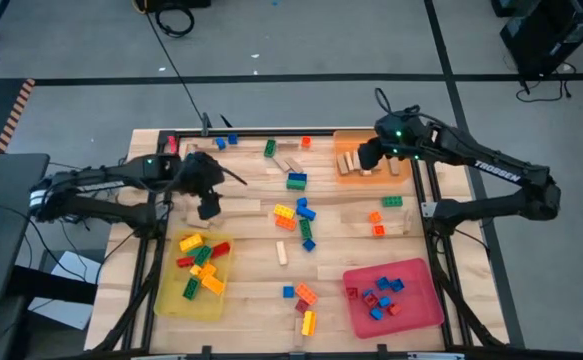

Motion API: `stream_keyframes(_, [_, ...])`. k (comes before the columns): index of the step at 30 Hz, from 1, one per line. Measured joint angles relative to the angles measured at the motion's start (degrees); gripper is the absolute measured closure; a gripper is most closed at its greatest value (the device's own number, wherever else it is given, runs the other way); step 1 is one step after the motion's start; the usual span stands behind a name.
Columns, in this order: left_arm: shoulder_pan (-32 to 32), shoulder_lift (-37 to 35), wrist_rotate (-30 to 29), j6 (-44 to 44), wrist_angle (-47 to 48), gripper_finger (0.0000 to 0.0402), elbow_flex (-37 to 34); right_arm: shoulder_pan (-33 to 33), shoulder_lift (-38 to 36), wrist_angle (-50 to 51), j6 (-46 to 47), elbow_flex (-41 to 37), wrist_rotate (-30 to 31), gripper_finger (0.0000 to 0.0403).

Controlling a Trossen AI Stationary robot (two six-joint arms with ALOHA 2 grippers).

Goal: Sort blocks by size
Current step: Put the large blue game piece into the yellow bin

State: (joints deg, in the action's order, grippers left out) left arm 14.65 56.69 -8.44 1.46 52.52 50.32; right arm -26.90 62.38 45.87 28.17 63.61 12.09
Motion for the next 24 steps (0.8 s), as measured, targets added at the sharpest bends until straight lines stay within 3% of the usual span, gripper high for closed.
stream_keyframes(7, [11.65,-5.38,6.17,-7.62,-6.12,0.0159,-7.08,4.92,10.44,1.93,1.14,9.73,0.29,0.0199])
stream_keyframes(11, [17.06,-6.70,12.19,-10.52,-10.93,0.0159,-9.78,8.63,18.47,3.55,-4.03,15.62,0.30,0.0188])
stream_keyframes(16, [22.94,-6.70,15.42,-14.20,-14.70,0.0159,-12.19,14.44,27.66,8.78,-13.90,21.79,0.29,0.0179])
stream_keyframes(24, [33.19,-6.64,23.66,-19.76,-15.95,0.0159,-13.22,20.90,38.38,12.68,-17.23,22.11,-6.80,0.0185])
